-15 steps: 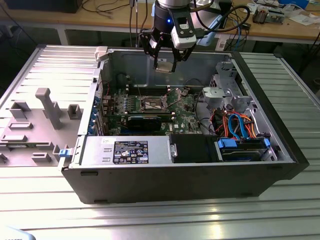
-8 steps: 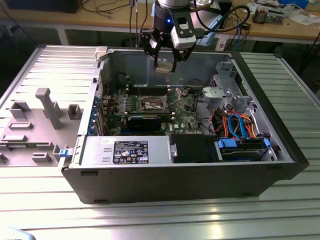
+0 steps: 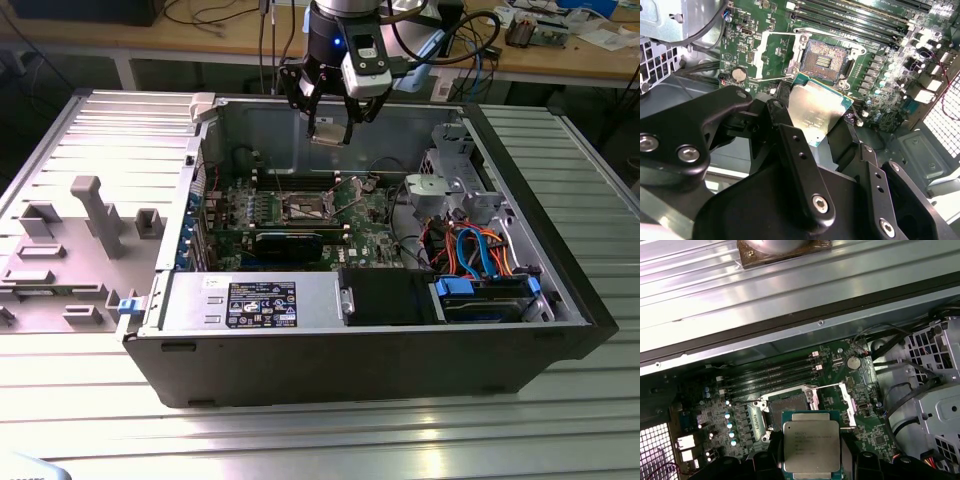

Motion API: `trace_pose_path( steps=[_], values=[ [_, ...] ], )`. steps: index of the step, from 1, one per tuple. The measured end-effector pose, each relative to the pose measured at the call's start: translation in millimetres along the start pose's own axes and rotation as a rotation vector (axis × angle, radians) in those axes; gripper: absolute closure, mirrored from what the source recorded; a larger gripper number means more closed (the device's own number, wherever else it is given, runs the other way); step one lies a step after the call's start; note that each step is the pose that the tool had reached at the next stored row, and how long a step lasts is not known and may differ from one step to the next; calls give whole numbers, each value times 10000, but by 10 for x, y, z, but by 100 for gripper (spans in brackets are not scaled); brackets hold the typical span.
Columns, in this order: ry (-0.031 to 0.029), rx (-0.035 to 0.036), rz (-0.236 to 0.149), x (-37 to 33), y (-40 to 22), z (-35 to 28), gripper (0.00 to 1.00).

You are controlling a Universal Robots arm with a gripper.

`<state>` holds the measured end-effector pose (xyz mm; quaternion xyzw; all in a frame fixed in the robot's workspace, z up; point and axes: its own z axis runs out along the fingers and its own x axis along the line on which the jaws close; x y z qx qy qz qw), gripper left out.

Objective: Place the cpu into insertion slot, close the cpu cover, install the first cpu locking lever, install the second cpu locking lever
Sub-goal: 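Place the cpu into insertion slot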

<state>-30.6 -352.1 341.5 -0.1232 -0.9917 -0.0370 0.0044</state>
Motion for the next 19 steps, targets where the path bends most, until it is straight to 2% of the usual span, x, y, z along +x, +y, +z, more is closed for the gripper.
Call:
trace_pose_path(
  steps=[19],
  values=[
    [-11, -3, 156, 0, 0, 0, 45]
  ],
)
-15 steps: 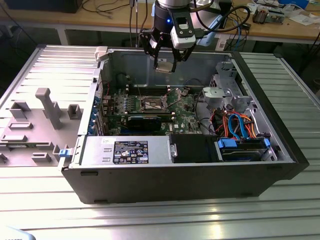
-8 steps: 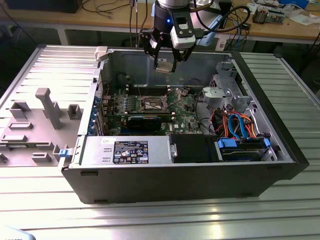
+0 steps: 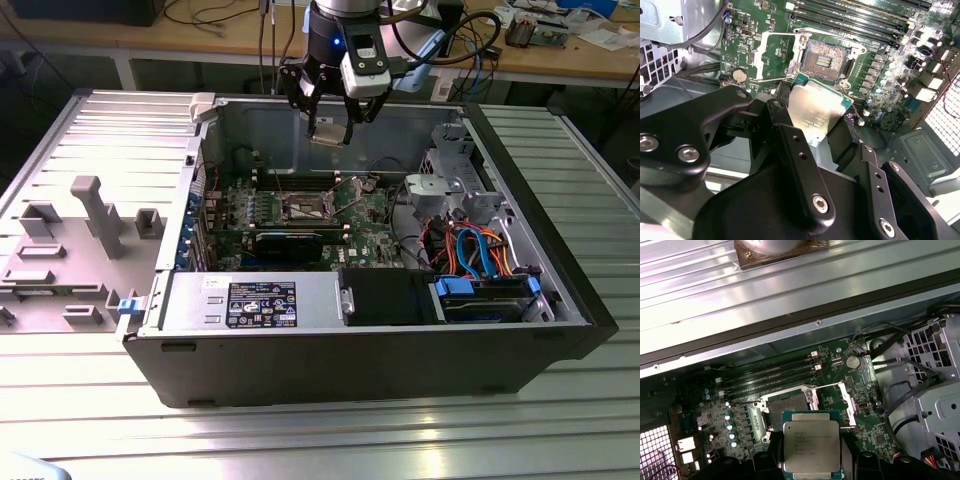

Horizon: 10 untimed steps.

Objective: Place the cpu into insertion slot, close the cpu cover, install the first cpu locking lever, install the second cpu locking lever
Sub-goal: 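Place the cpu into insertion slot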

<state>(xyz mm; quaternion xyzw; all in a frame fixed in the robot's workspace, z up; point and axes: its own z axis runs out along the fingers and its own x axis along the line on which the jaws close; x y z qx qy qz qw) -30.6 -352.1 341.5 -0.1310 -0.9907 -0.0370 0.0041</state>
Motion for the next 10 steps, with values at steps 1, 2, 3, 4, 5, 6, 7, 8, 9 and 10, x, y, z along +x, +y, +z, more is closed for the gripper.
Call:
trace_pose_path(
  steps=[1, 2, 3, 4, 5, 6, 7, 8, 9, 10],
  values=[
    [-1, 0, 6, 0, 0, 0, 45],
    [-1, -1, 13, 0, 0, 0, 45],
    [-2, -1, 22, 0, 0, 0, 45],
    [-2, -1, 28, 0, 0, 0, 45],
    [-2, -1, 34, 0, 0, 0, 45],
    [-3, -1, 41, 0, 0, 0, 45],
    [-4, -1, 53, 0, 0, 0, 45],
    [-5, -1, 60, 0, 0, 0, 45],
    [-5, -2, 68, 0, 0, 0, 45],
    [-6, -2, 78, 0, 0, 0, 45]
  ],
)
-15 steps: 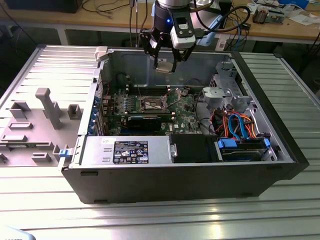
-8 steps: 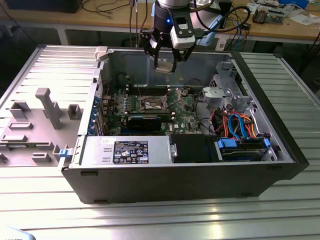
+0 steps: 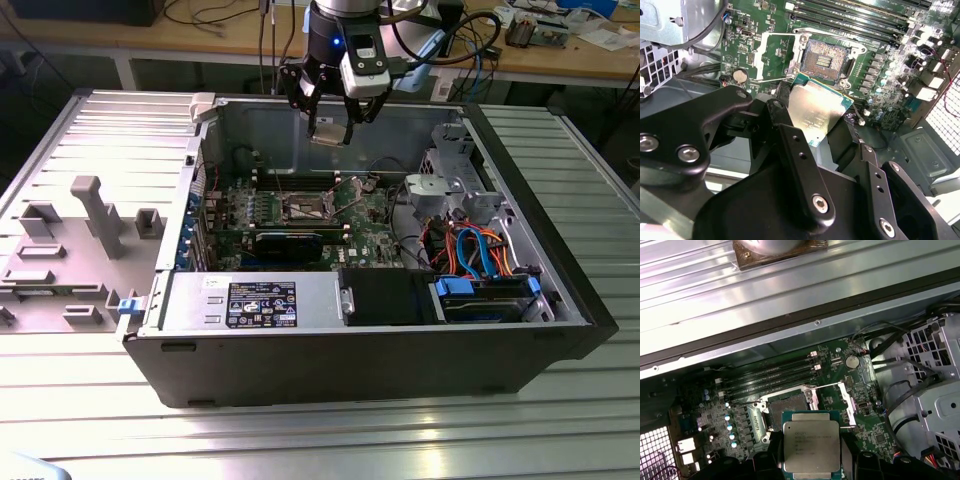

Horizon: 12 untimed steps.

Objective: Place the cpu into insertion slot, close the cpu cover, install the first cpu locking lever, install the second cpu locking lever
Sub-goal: 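Place the cpu into insertion slot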

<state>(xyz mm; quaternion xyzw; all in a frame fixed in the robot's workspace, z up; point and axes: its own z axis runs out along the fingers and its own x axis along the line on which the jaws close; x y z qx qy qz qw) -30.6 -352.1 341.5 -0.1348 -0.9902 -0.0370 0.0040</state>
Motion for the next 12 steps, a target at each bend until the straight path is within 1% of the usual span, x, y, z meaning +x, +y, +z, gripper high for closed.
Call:
trace_pose_path(
  steps=[12],
  values=[
    [-7, -2, 97, 0, 0, 0, 45]
  ],
)
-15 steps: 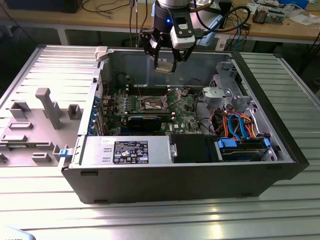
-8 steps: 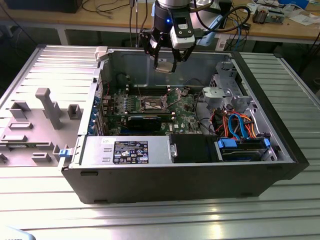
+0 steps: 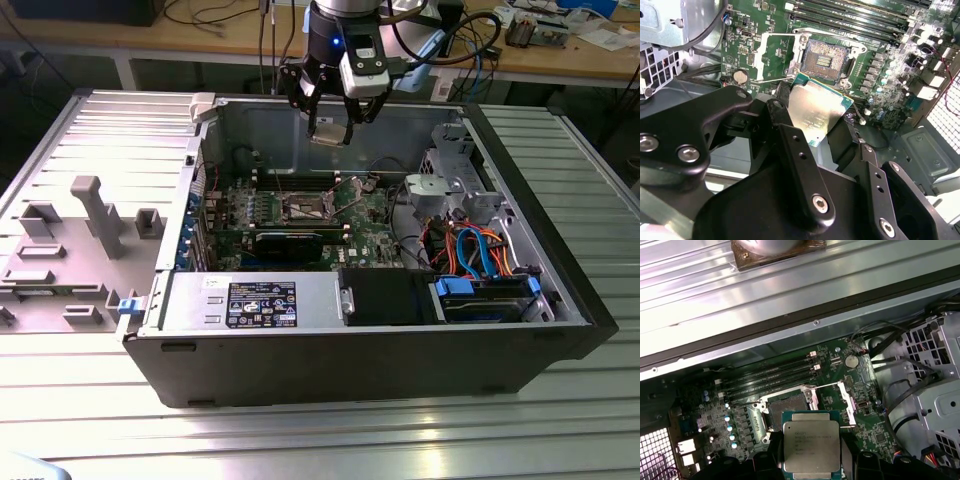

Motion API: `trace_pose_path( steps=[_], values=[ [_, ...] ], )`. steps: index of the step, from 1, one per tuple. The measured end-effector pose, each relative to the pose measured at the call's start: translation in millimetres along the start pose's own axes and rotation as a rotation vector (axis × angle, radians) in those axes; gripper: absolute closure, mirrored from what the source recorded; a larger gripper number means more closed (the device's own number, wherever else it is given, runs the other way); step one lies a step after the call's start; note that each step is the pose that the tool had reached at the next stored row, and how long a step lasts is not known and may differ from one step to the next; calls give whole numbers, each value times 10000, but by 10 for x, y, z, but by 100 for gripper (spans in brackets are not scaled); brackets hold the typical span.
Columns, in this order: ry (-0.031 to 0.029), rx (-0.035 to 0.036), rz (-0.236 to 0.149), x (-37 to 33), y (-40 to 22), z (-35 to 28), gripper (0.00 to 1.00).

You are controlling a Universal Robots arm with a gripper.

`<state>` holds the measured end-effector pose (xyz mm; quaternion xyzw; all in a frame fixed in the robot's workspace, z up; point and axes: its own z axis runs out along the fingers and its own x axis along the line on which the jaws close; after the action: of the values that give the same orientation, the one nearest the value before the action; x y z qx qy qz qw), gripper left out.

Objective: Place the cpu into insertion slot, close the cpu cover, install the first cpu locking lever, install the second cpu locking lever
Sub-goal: 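Place the cpu into insertion slot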

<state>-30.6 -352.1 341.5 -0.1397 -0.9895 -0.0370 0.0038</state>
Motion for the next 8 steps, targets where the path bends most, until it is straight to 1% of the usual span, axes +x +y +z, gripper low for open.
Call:
trace_pose_path(
  steps=[8],
  values=[
    [-5, -2, 74, 0, 0, 0, 45]
  ],
)
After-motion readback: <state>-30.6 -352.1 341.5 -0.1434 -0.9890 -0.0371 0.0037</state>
